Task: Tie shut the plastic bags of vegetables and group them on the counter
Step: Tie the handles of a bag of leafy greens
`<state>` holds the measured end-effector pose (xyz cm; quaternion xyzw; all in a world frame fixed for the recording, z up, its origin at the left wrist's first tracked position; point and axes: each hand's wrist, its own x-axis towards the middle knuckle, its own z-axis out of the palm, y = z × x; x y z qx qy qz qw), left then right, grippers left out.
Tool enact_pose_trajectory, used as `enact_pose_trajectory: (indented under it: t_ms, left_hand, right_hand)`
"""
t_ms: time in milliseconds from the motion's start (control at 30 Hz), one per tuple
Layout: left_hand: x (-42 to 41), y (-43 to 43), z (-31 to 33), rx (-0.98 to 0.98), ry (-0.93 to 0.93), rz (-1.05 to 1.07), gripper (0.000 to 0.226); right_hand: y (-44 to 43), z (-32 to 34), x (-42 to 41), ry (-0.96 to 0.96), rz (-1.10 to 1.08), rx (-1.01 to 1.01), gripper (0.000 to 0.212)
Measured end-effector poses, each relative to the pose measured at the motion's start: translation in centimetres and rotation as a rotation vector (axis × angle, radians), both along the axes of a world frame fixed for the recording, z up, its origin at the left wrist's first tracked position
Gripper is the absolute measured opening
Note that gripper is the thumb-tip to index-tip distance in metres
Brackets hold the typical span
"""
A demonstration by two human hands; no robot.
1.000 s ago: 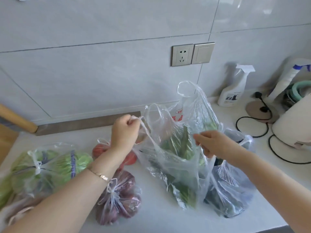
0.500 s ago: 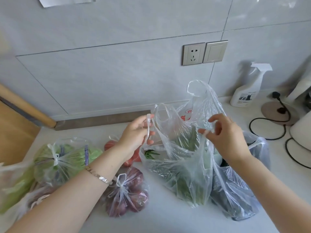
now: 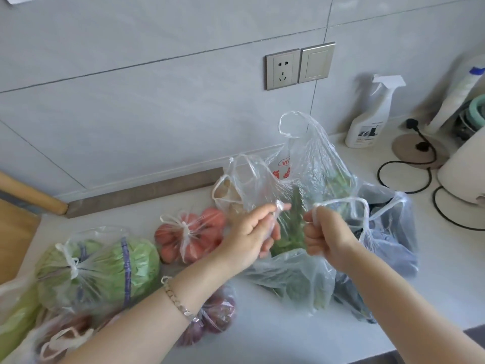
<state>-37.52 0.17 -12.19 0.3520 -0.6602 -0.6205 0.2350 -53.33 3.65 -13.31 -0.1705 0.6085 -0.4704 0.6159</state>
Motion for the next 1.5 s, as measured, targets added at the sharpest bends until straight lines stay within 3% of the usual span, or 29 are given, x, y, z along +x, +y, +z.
enact_pose_trajectory:
  t_ms: [133, 300, 400, 467, 533, 600, 667, 733, 900, 1033, 1133, 1200, 1300, 1400, 1500]
  left_hand:
    - [-0.9, 1.9, -1.1, 0.151, 0.007, 0.081, 0.027]
    - [-1.7, 1.4, -1.2, -0.035, 0.064, 0.179, 0.022]
    - [-1.9, 0.4, -1.0, -0.057, 0.058, 0.193, 0.027]
    - [-2.2, -0.3, -0.6, -0.064, -0.059, 0.068, 0.026]
    - [-2.4, -1.1, -0.2, -0.062, -0.249, -0.114, 0.022]
    - [-2.6, -1.8, -0.1, -0.118, -0.394, -0.24, 0.024]
    - [-2.5, -2.5, -0.2, -0.212, -0.458, -0.23, 0.02]
    - [-1.9, -2.6, -0.6, -0.209, -0.42, -0.176, 0.013]
    - [0.2, -2.0, -2.5, -0.243, -0.322, -0.068, 0.027]
    - [0.6, -1.4, -3.8, -0.249, -0.23, 0.065, 0.008]
    - [0.3, -0.6, -4.4, 0.121, -0.06, 0.16, 0.023]
    - [-0.2, 0.0, -4.8, 0.218, -0.067, 0.116, 0.032]
    - [-1.1, 1.0, -4.8, -0.002, -0.305, -0.011, 0.032]
    - [-2.2, 2.2, -4.5, -0.147, -0.283, -0.042, 0.029]
    - [-2.3, 2.3, -5.0, -0.25, -0.244, -0.005, 0.026]
  right_hand:
    - [-0.2, -1.3, 0.9, 0.032, 0.001, 0.035, 0.028]
    - [0.8, -3.0, 4.0, -0.049, 0.053, -0.117, 0.043]
    - [1.6, -3.1, 4.9, -0.17, 0.12, -0.208, 0.027]
    - [2.2, -2.9, 4.8, -0.16, 0.215, -0.285, 0.021]
    - [2.5, -3.0, 4.9, 0.014, 0.302, -0.28, 0.033]
    - [2.3, -3.1, 5.2, 0.153, 0.233, -0.253, 0.036]
    - [1.9, -3.1, 5.0, 0.131, 0.148, -0.255, 0.039]
    - [1.8, -3.3, 4.4, 0.067, 0.127, -0.269, 0.043]
    - [2.1, -4.0, 3.1, 0.042, 0.122, -0.234, 0.053]
    - [1.6, -4.3, 2.7, 0.291, 0.169, -0.197, 0.058]
    - [1.3, -4.3, 2.2, 0.507, 0.061, -0.206, 0.056]
    - [1.3, -4.5, 1.6, 0.607, -0.022, -0.205, 0.047]
    - [1.2, -5.0, 1.1, 0.818, -0.063, -0.152, 0.039]
    - [1.2, -5.2, 1.1, 0.876, -0.053, -0.122, 0.03]
    - [1.7, -5.1, 1.2, 0.9, 0.147, -0.215, 0.014]
